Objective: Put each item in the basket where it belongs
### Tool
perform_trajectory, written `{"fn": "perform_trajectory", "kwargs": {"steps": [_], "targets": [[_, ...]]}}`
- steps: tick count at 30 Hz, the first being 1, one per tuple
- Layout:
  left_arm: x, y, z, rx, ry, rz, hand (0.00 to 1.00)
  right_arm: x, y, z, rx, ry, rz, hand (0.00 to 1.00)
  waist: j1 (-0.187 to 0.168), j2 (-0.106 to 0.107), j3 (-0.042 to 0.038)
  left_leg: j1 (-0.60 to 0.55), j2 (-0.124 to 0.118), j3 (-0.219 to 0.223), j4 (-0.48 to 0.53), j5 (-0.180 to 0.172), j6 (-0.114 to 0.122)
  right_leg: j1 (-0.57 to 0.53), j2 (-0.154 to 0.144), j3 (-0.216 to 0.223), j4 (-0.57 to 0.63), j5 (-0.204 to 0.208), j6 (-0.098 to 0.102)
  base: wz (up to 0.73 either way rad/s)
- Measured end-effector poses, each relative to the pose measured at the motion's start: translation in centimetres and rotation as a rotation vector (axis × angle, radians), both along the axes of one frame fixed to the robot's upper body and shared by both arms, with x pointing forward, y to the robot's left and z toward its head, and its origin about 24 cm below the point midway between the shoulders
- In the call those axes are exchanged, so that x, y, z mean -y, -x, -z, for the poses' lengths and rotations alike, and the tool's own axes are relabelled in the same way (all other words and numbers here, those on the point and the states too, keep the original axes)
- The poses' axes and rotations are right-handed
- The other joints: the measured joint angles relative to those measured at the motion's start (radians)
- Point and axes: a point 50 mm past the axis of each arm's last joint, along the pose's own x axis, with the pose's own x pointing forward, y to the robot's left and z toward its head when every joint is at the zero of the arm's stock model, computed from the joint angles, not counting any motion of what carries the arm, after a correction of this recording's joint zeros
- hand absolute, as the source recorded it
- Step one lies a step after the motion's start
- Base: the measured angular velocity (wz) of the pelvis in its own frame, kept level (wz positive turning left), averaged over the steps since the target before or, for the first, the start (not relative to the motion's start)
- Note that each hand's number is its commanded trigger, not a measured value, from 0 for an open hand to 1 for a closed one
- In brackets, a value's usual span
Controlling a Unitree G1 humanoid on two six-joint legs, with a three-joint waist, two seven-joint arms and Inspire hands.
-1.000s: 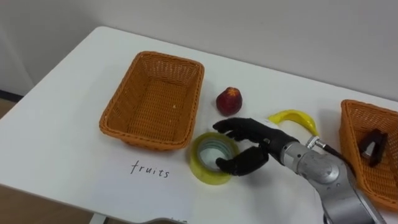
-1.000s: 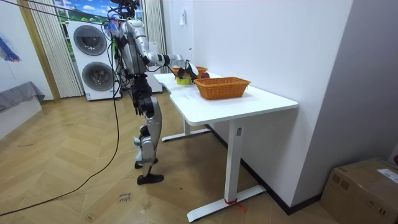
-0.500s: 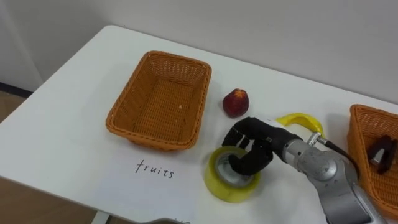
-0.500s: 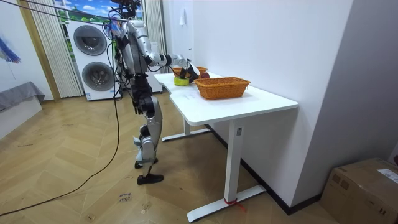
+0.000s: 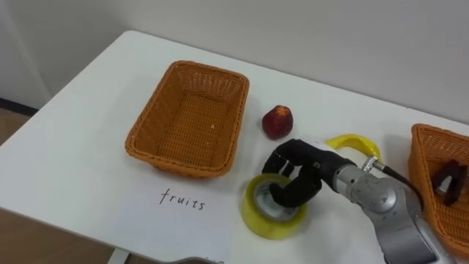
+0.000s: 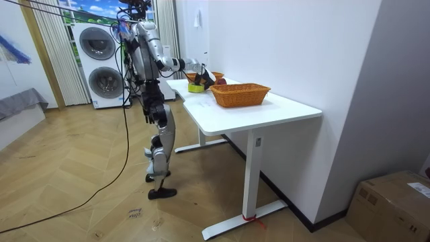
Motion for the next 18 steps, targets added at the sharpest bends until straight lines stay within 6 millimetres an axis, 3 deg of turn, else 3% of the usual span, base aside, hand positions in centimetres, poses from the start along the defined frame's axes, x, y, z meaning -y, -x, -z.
{"fn": "perform_trajectory", "kwargs": {"steps": [10,15,18], "targets": [[-0.2,0.1,-0.1,0.033,-0.067,-0.001,0.0,0.5,1.1,1.1,-0.013,-0.133,0.09,1.0,-0.017,0.0,-0.0027,0.007,0.001,0.007,0.0,0.0,0.0,0.006,0.0,0.014,0.0,0.0,0.0,-0.01],[0.0,1.6,0.0,0.029,-0.074,-0.023,0.0,2.1,2.5,1.1,0.015,-0.196,0.187,1.0,-0.053,0.016,-0.0051,0.013,0.002,0.023,-0.002,0.0,0.0,0.005,0.001,0.031,0.001,0.001,0.001,-0.09],[0.2,2.5,0.1,0.017,-0.067,-0.034,0.0,3.5,2.5,-0.1,0.094,-0.231,0.272,1.0,-0.083,0.034,-0.0035,0.015,0.004,0.04,-0.005,0.0,0.001,-0.001,0.002,0.048,0.001,0.001,0.0,-0.14]]}}
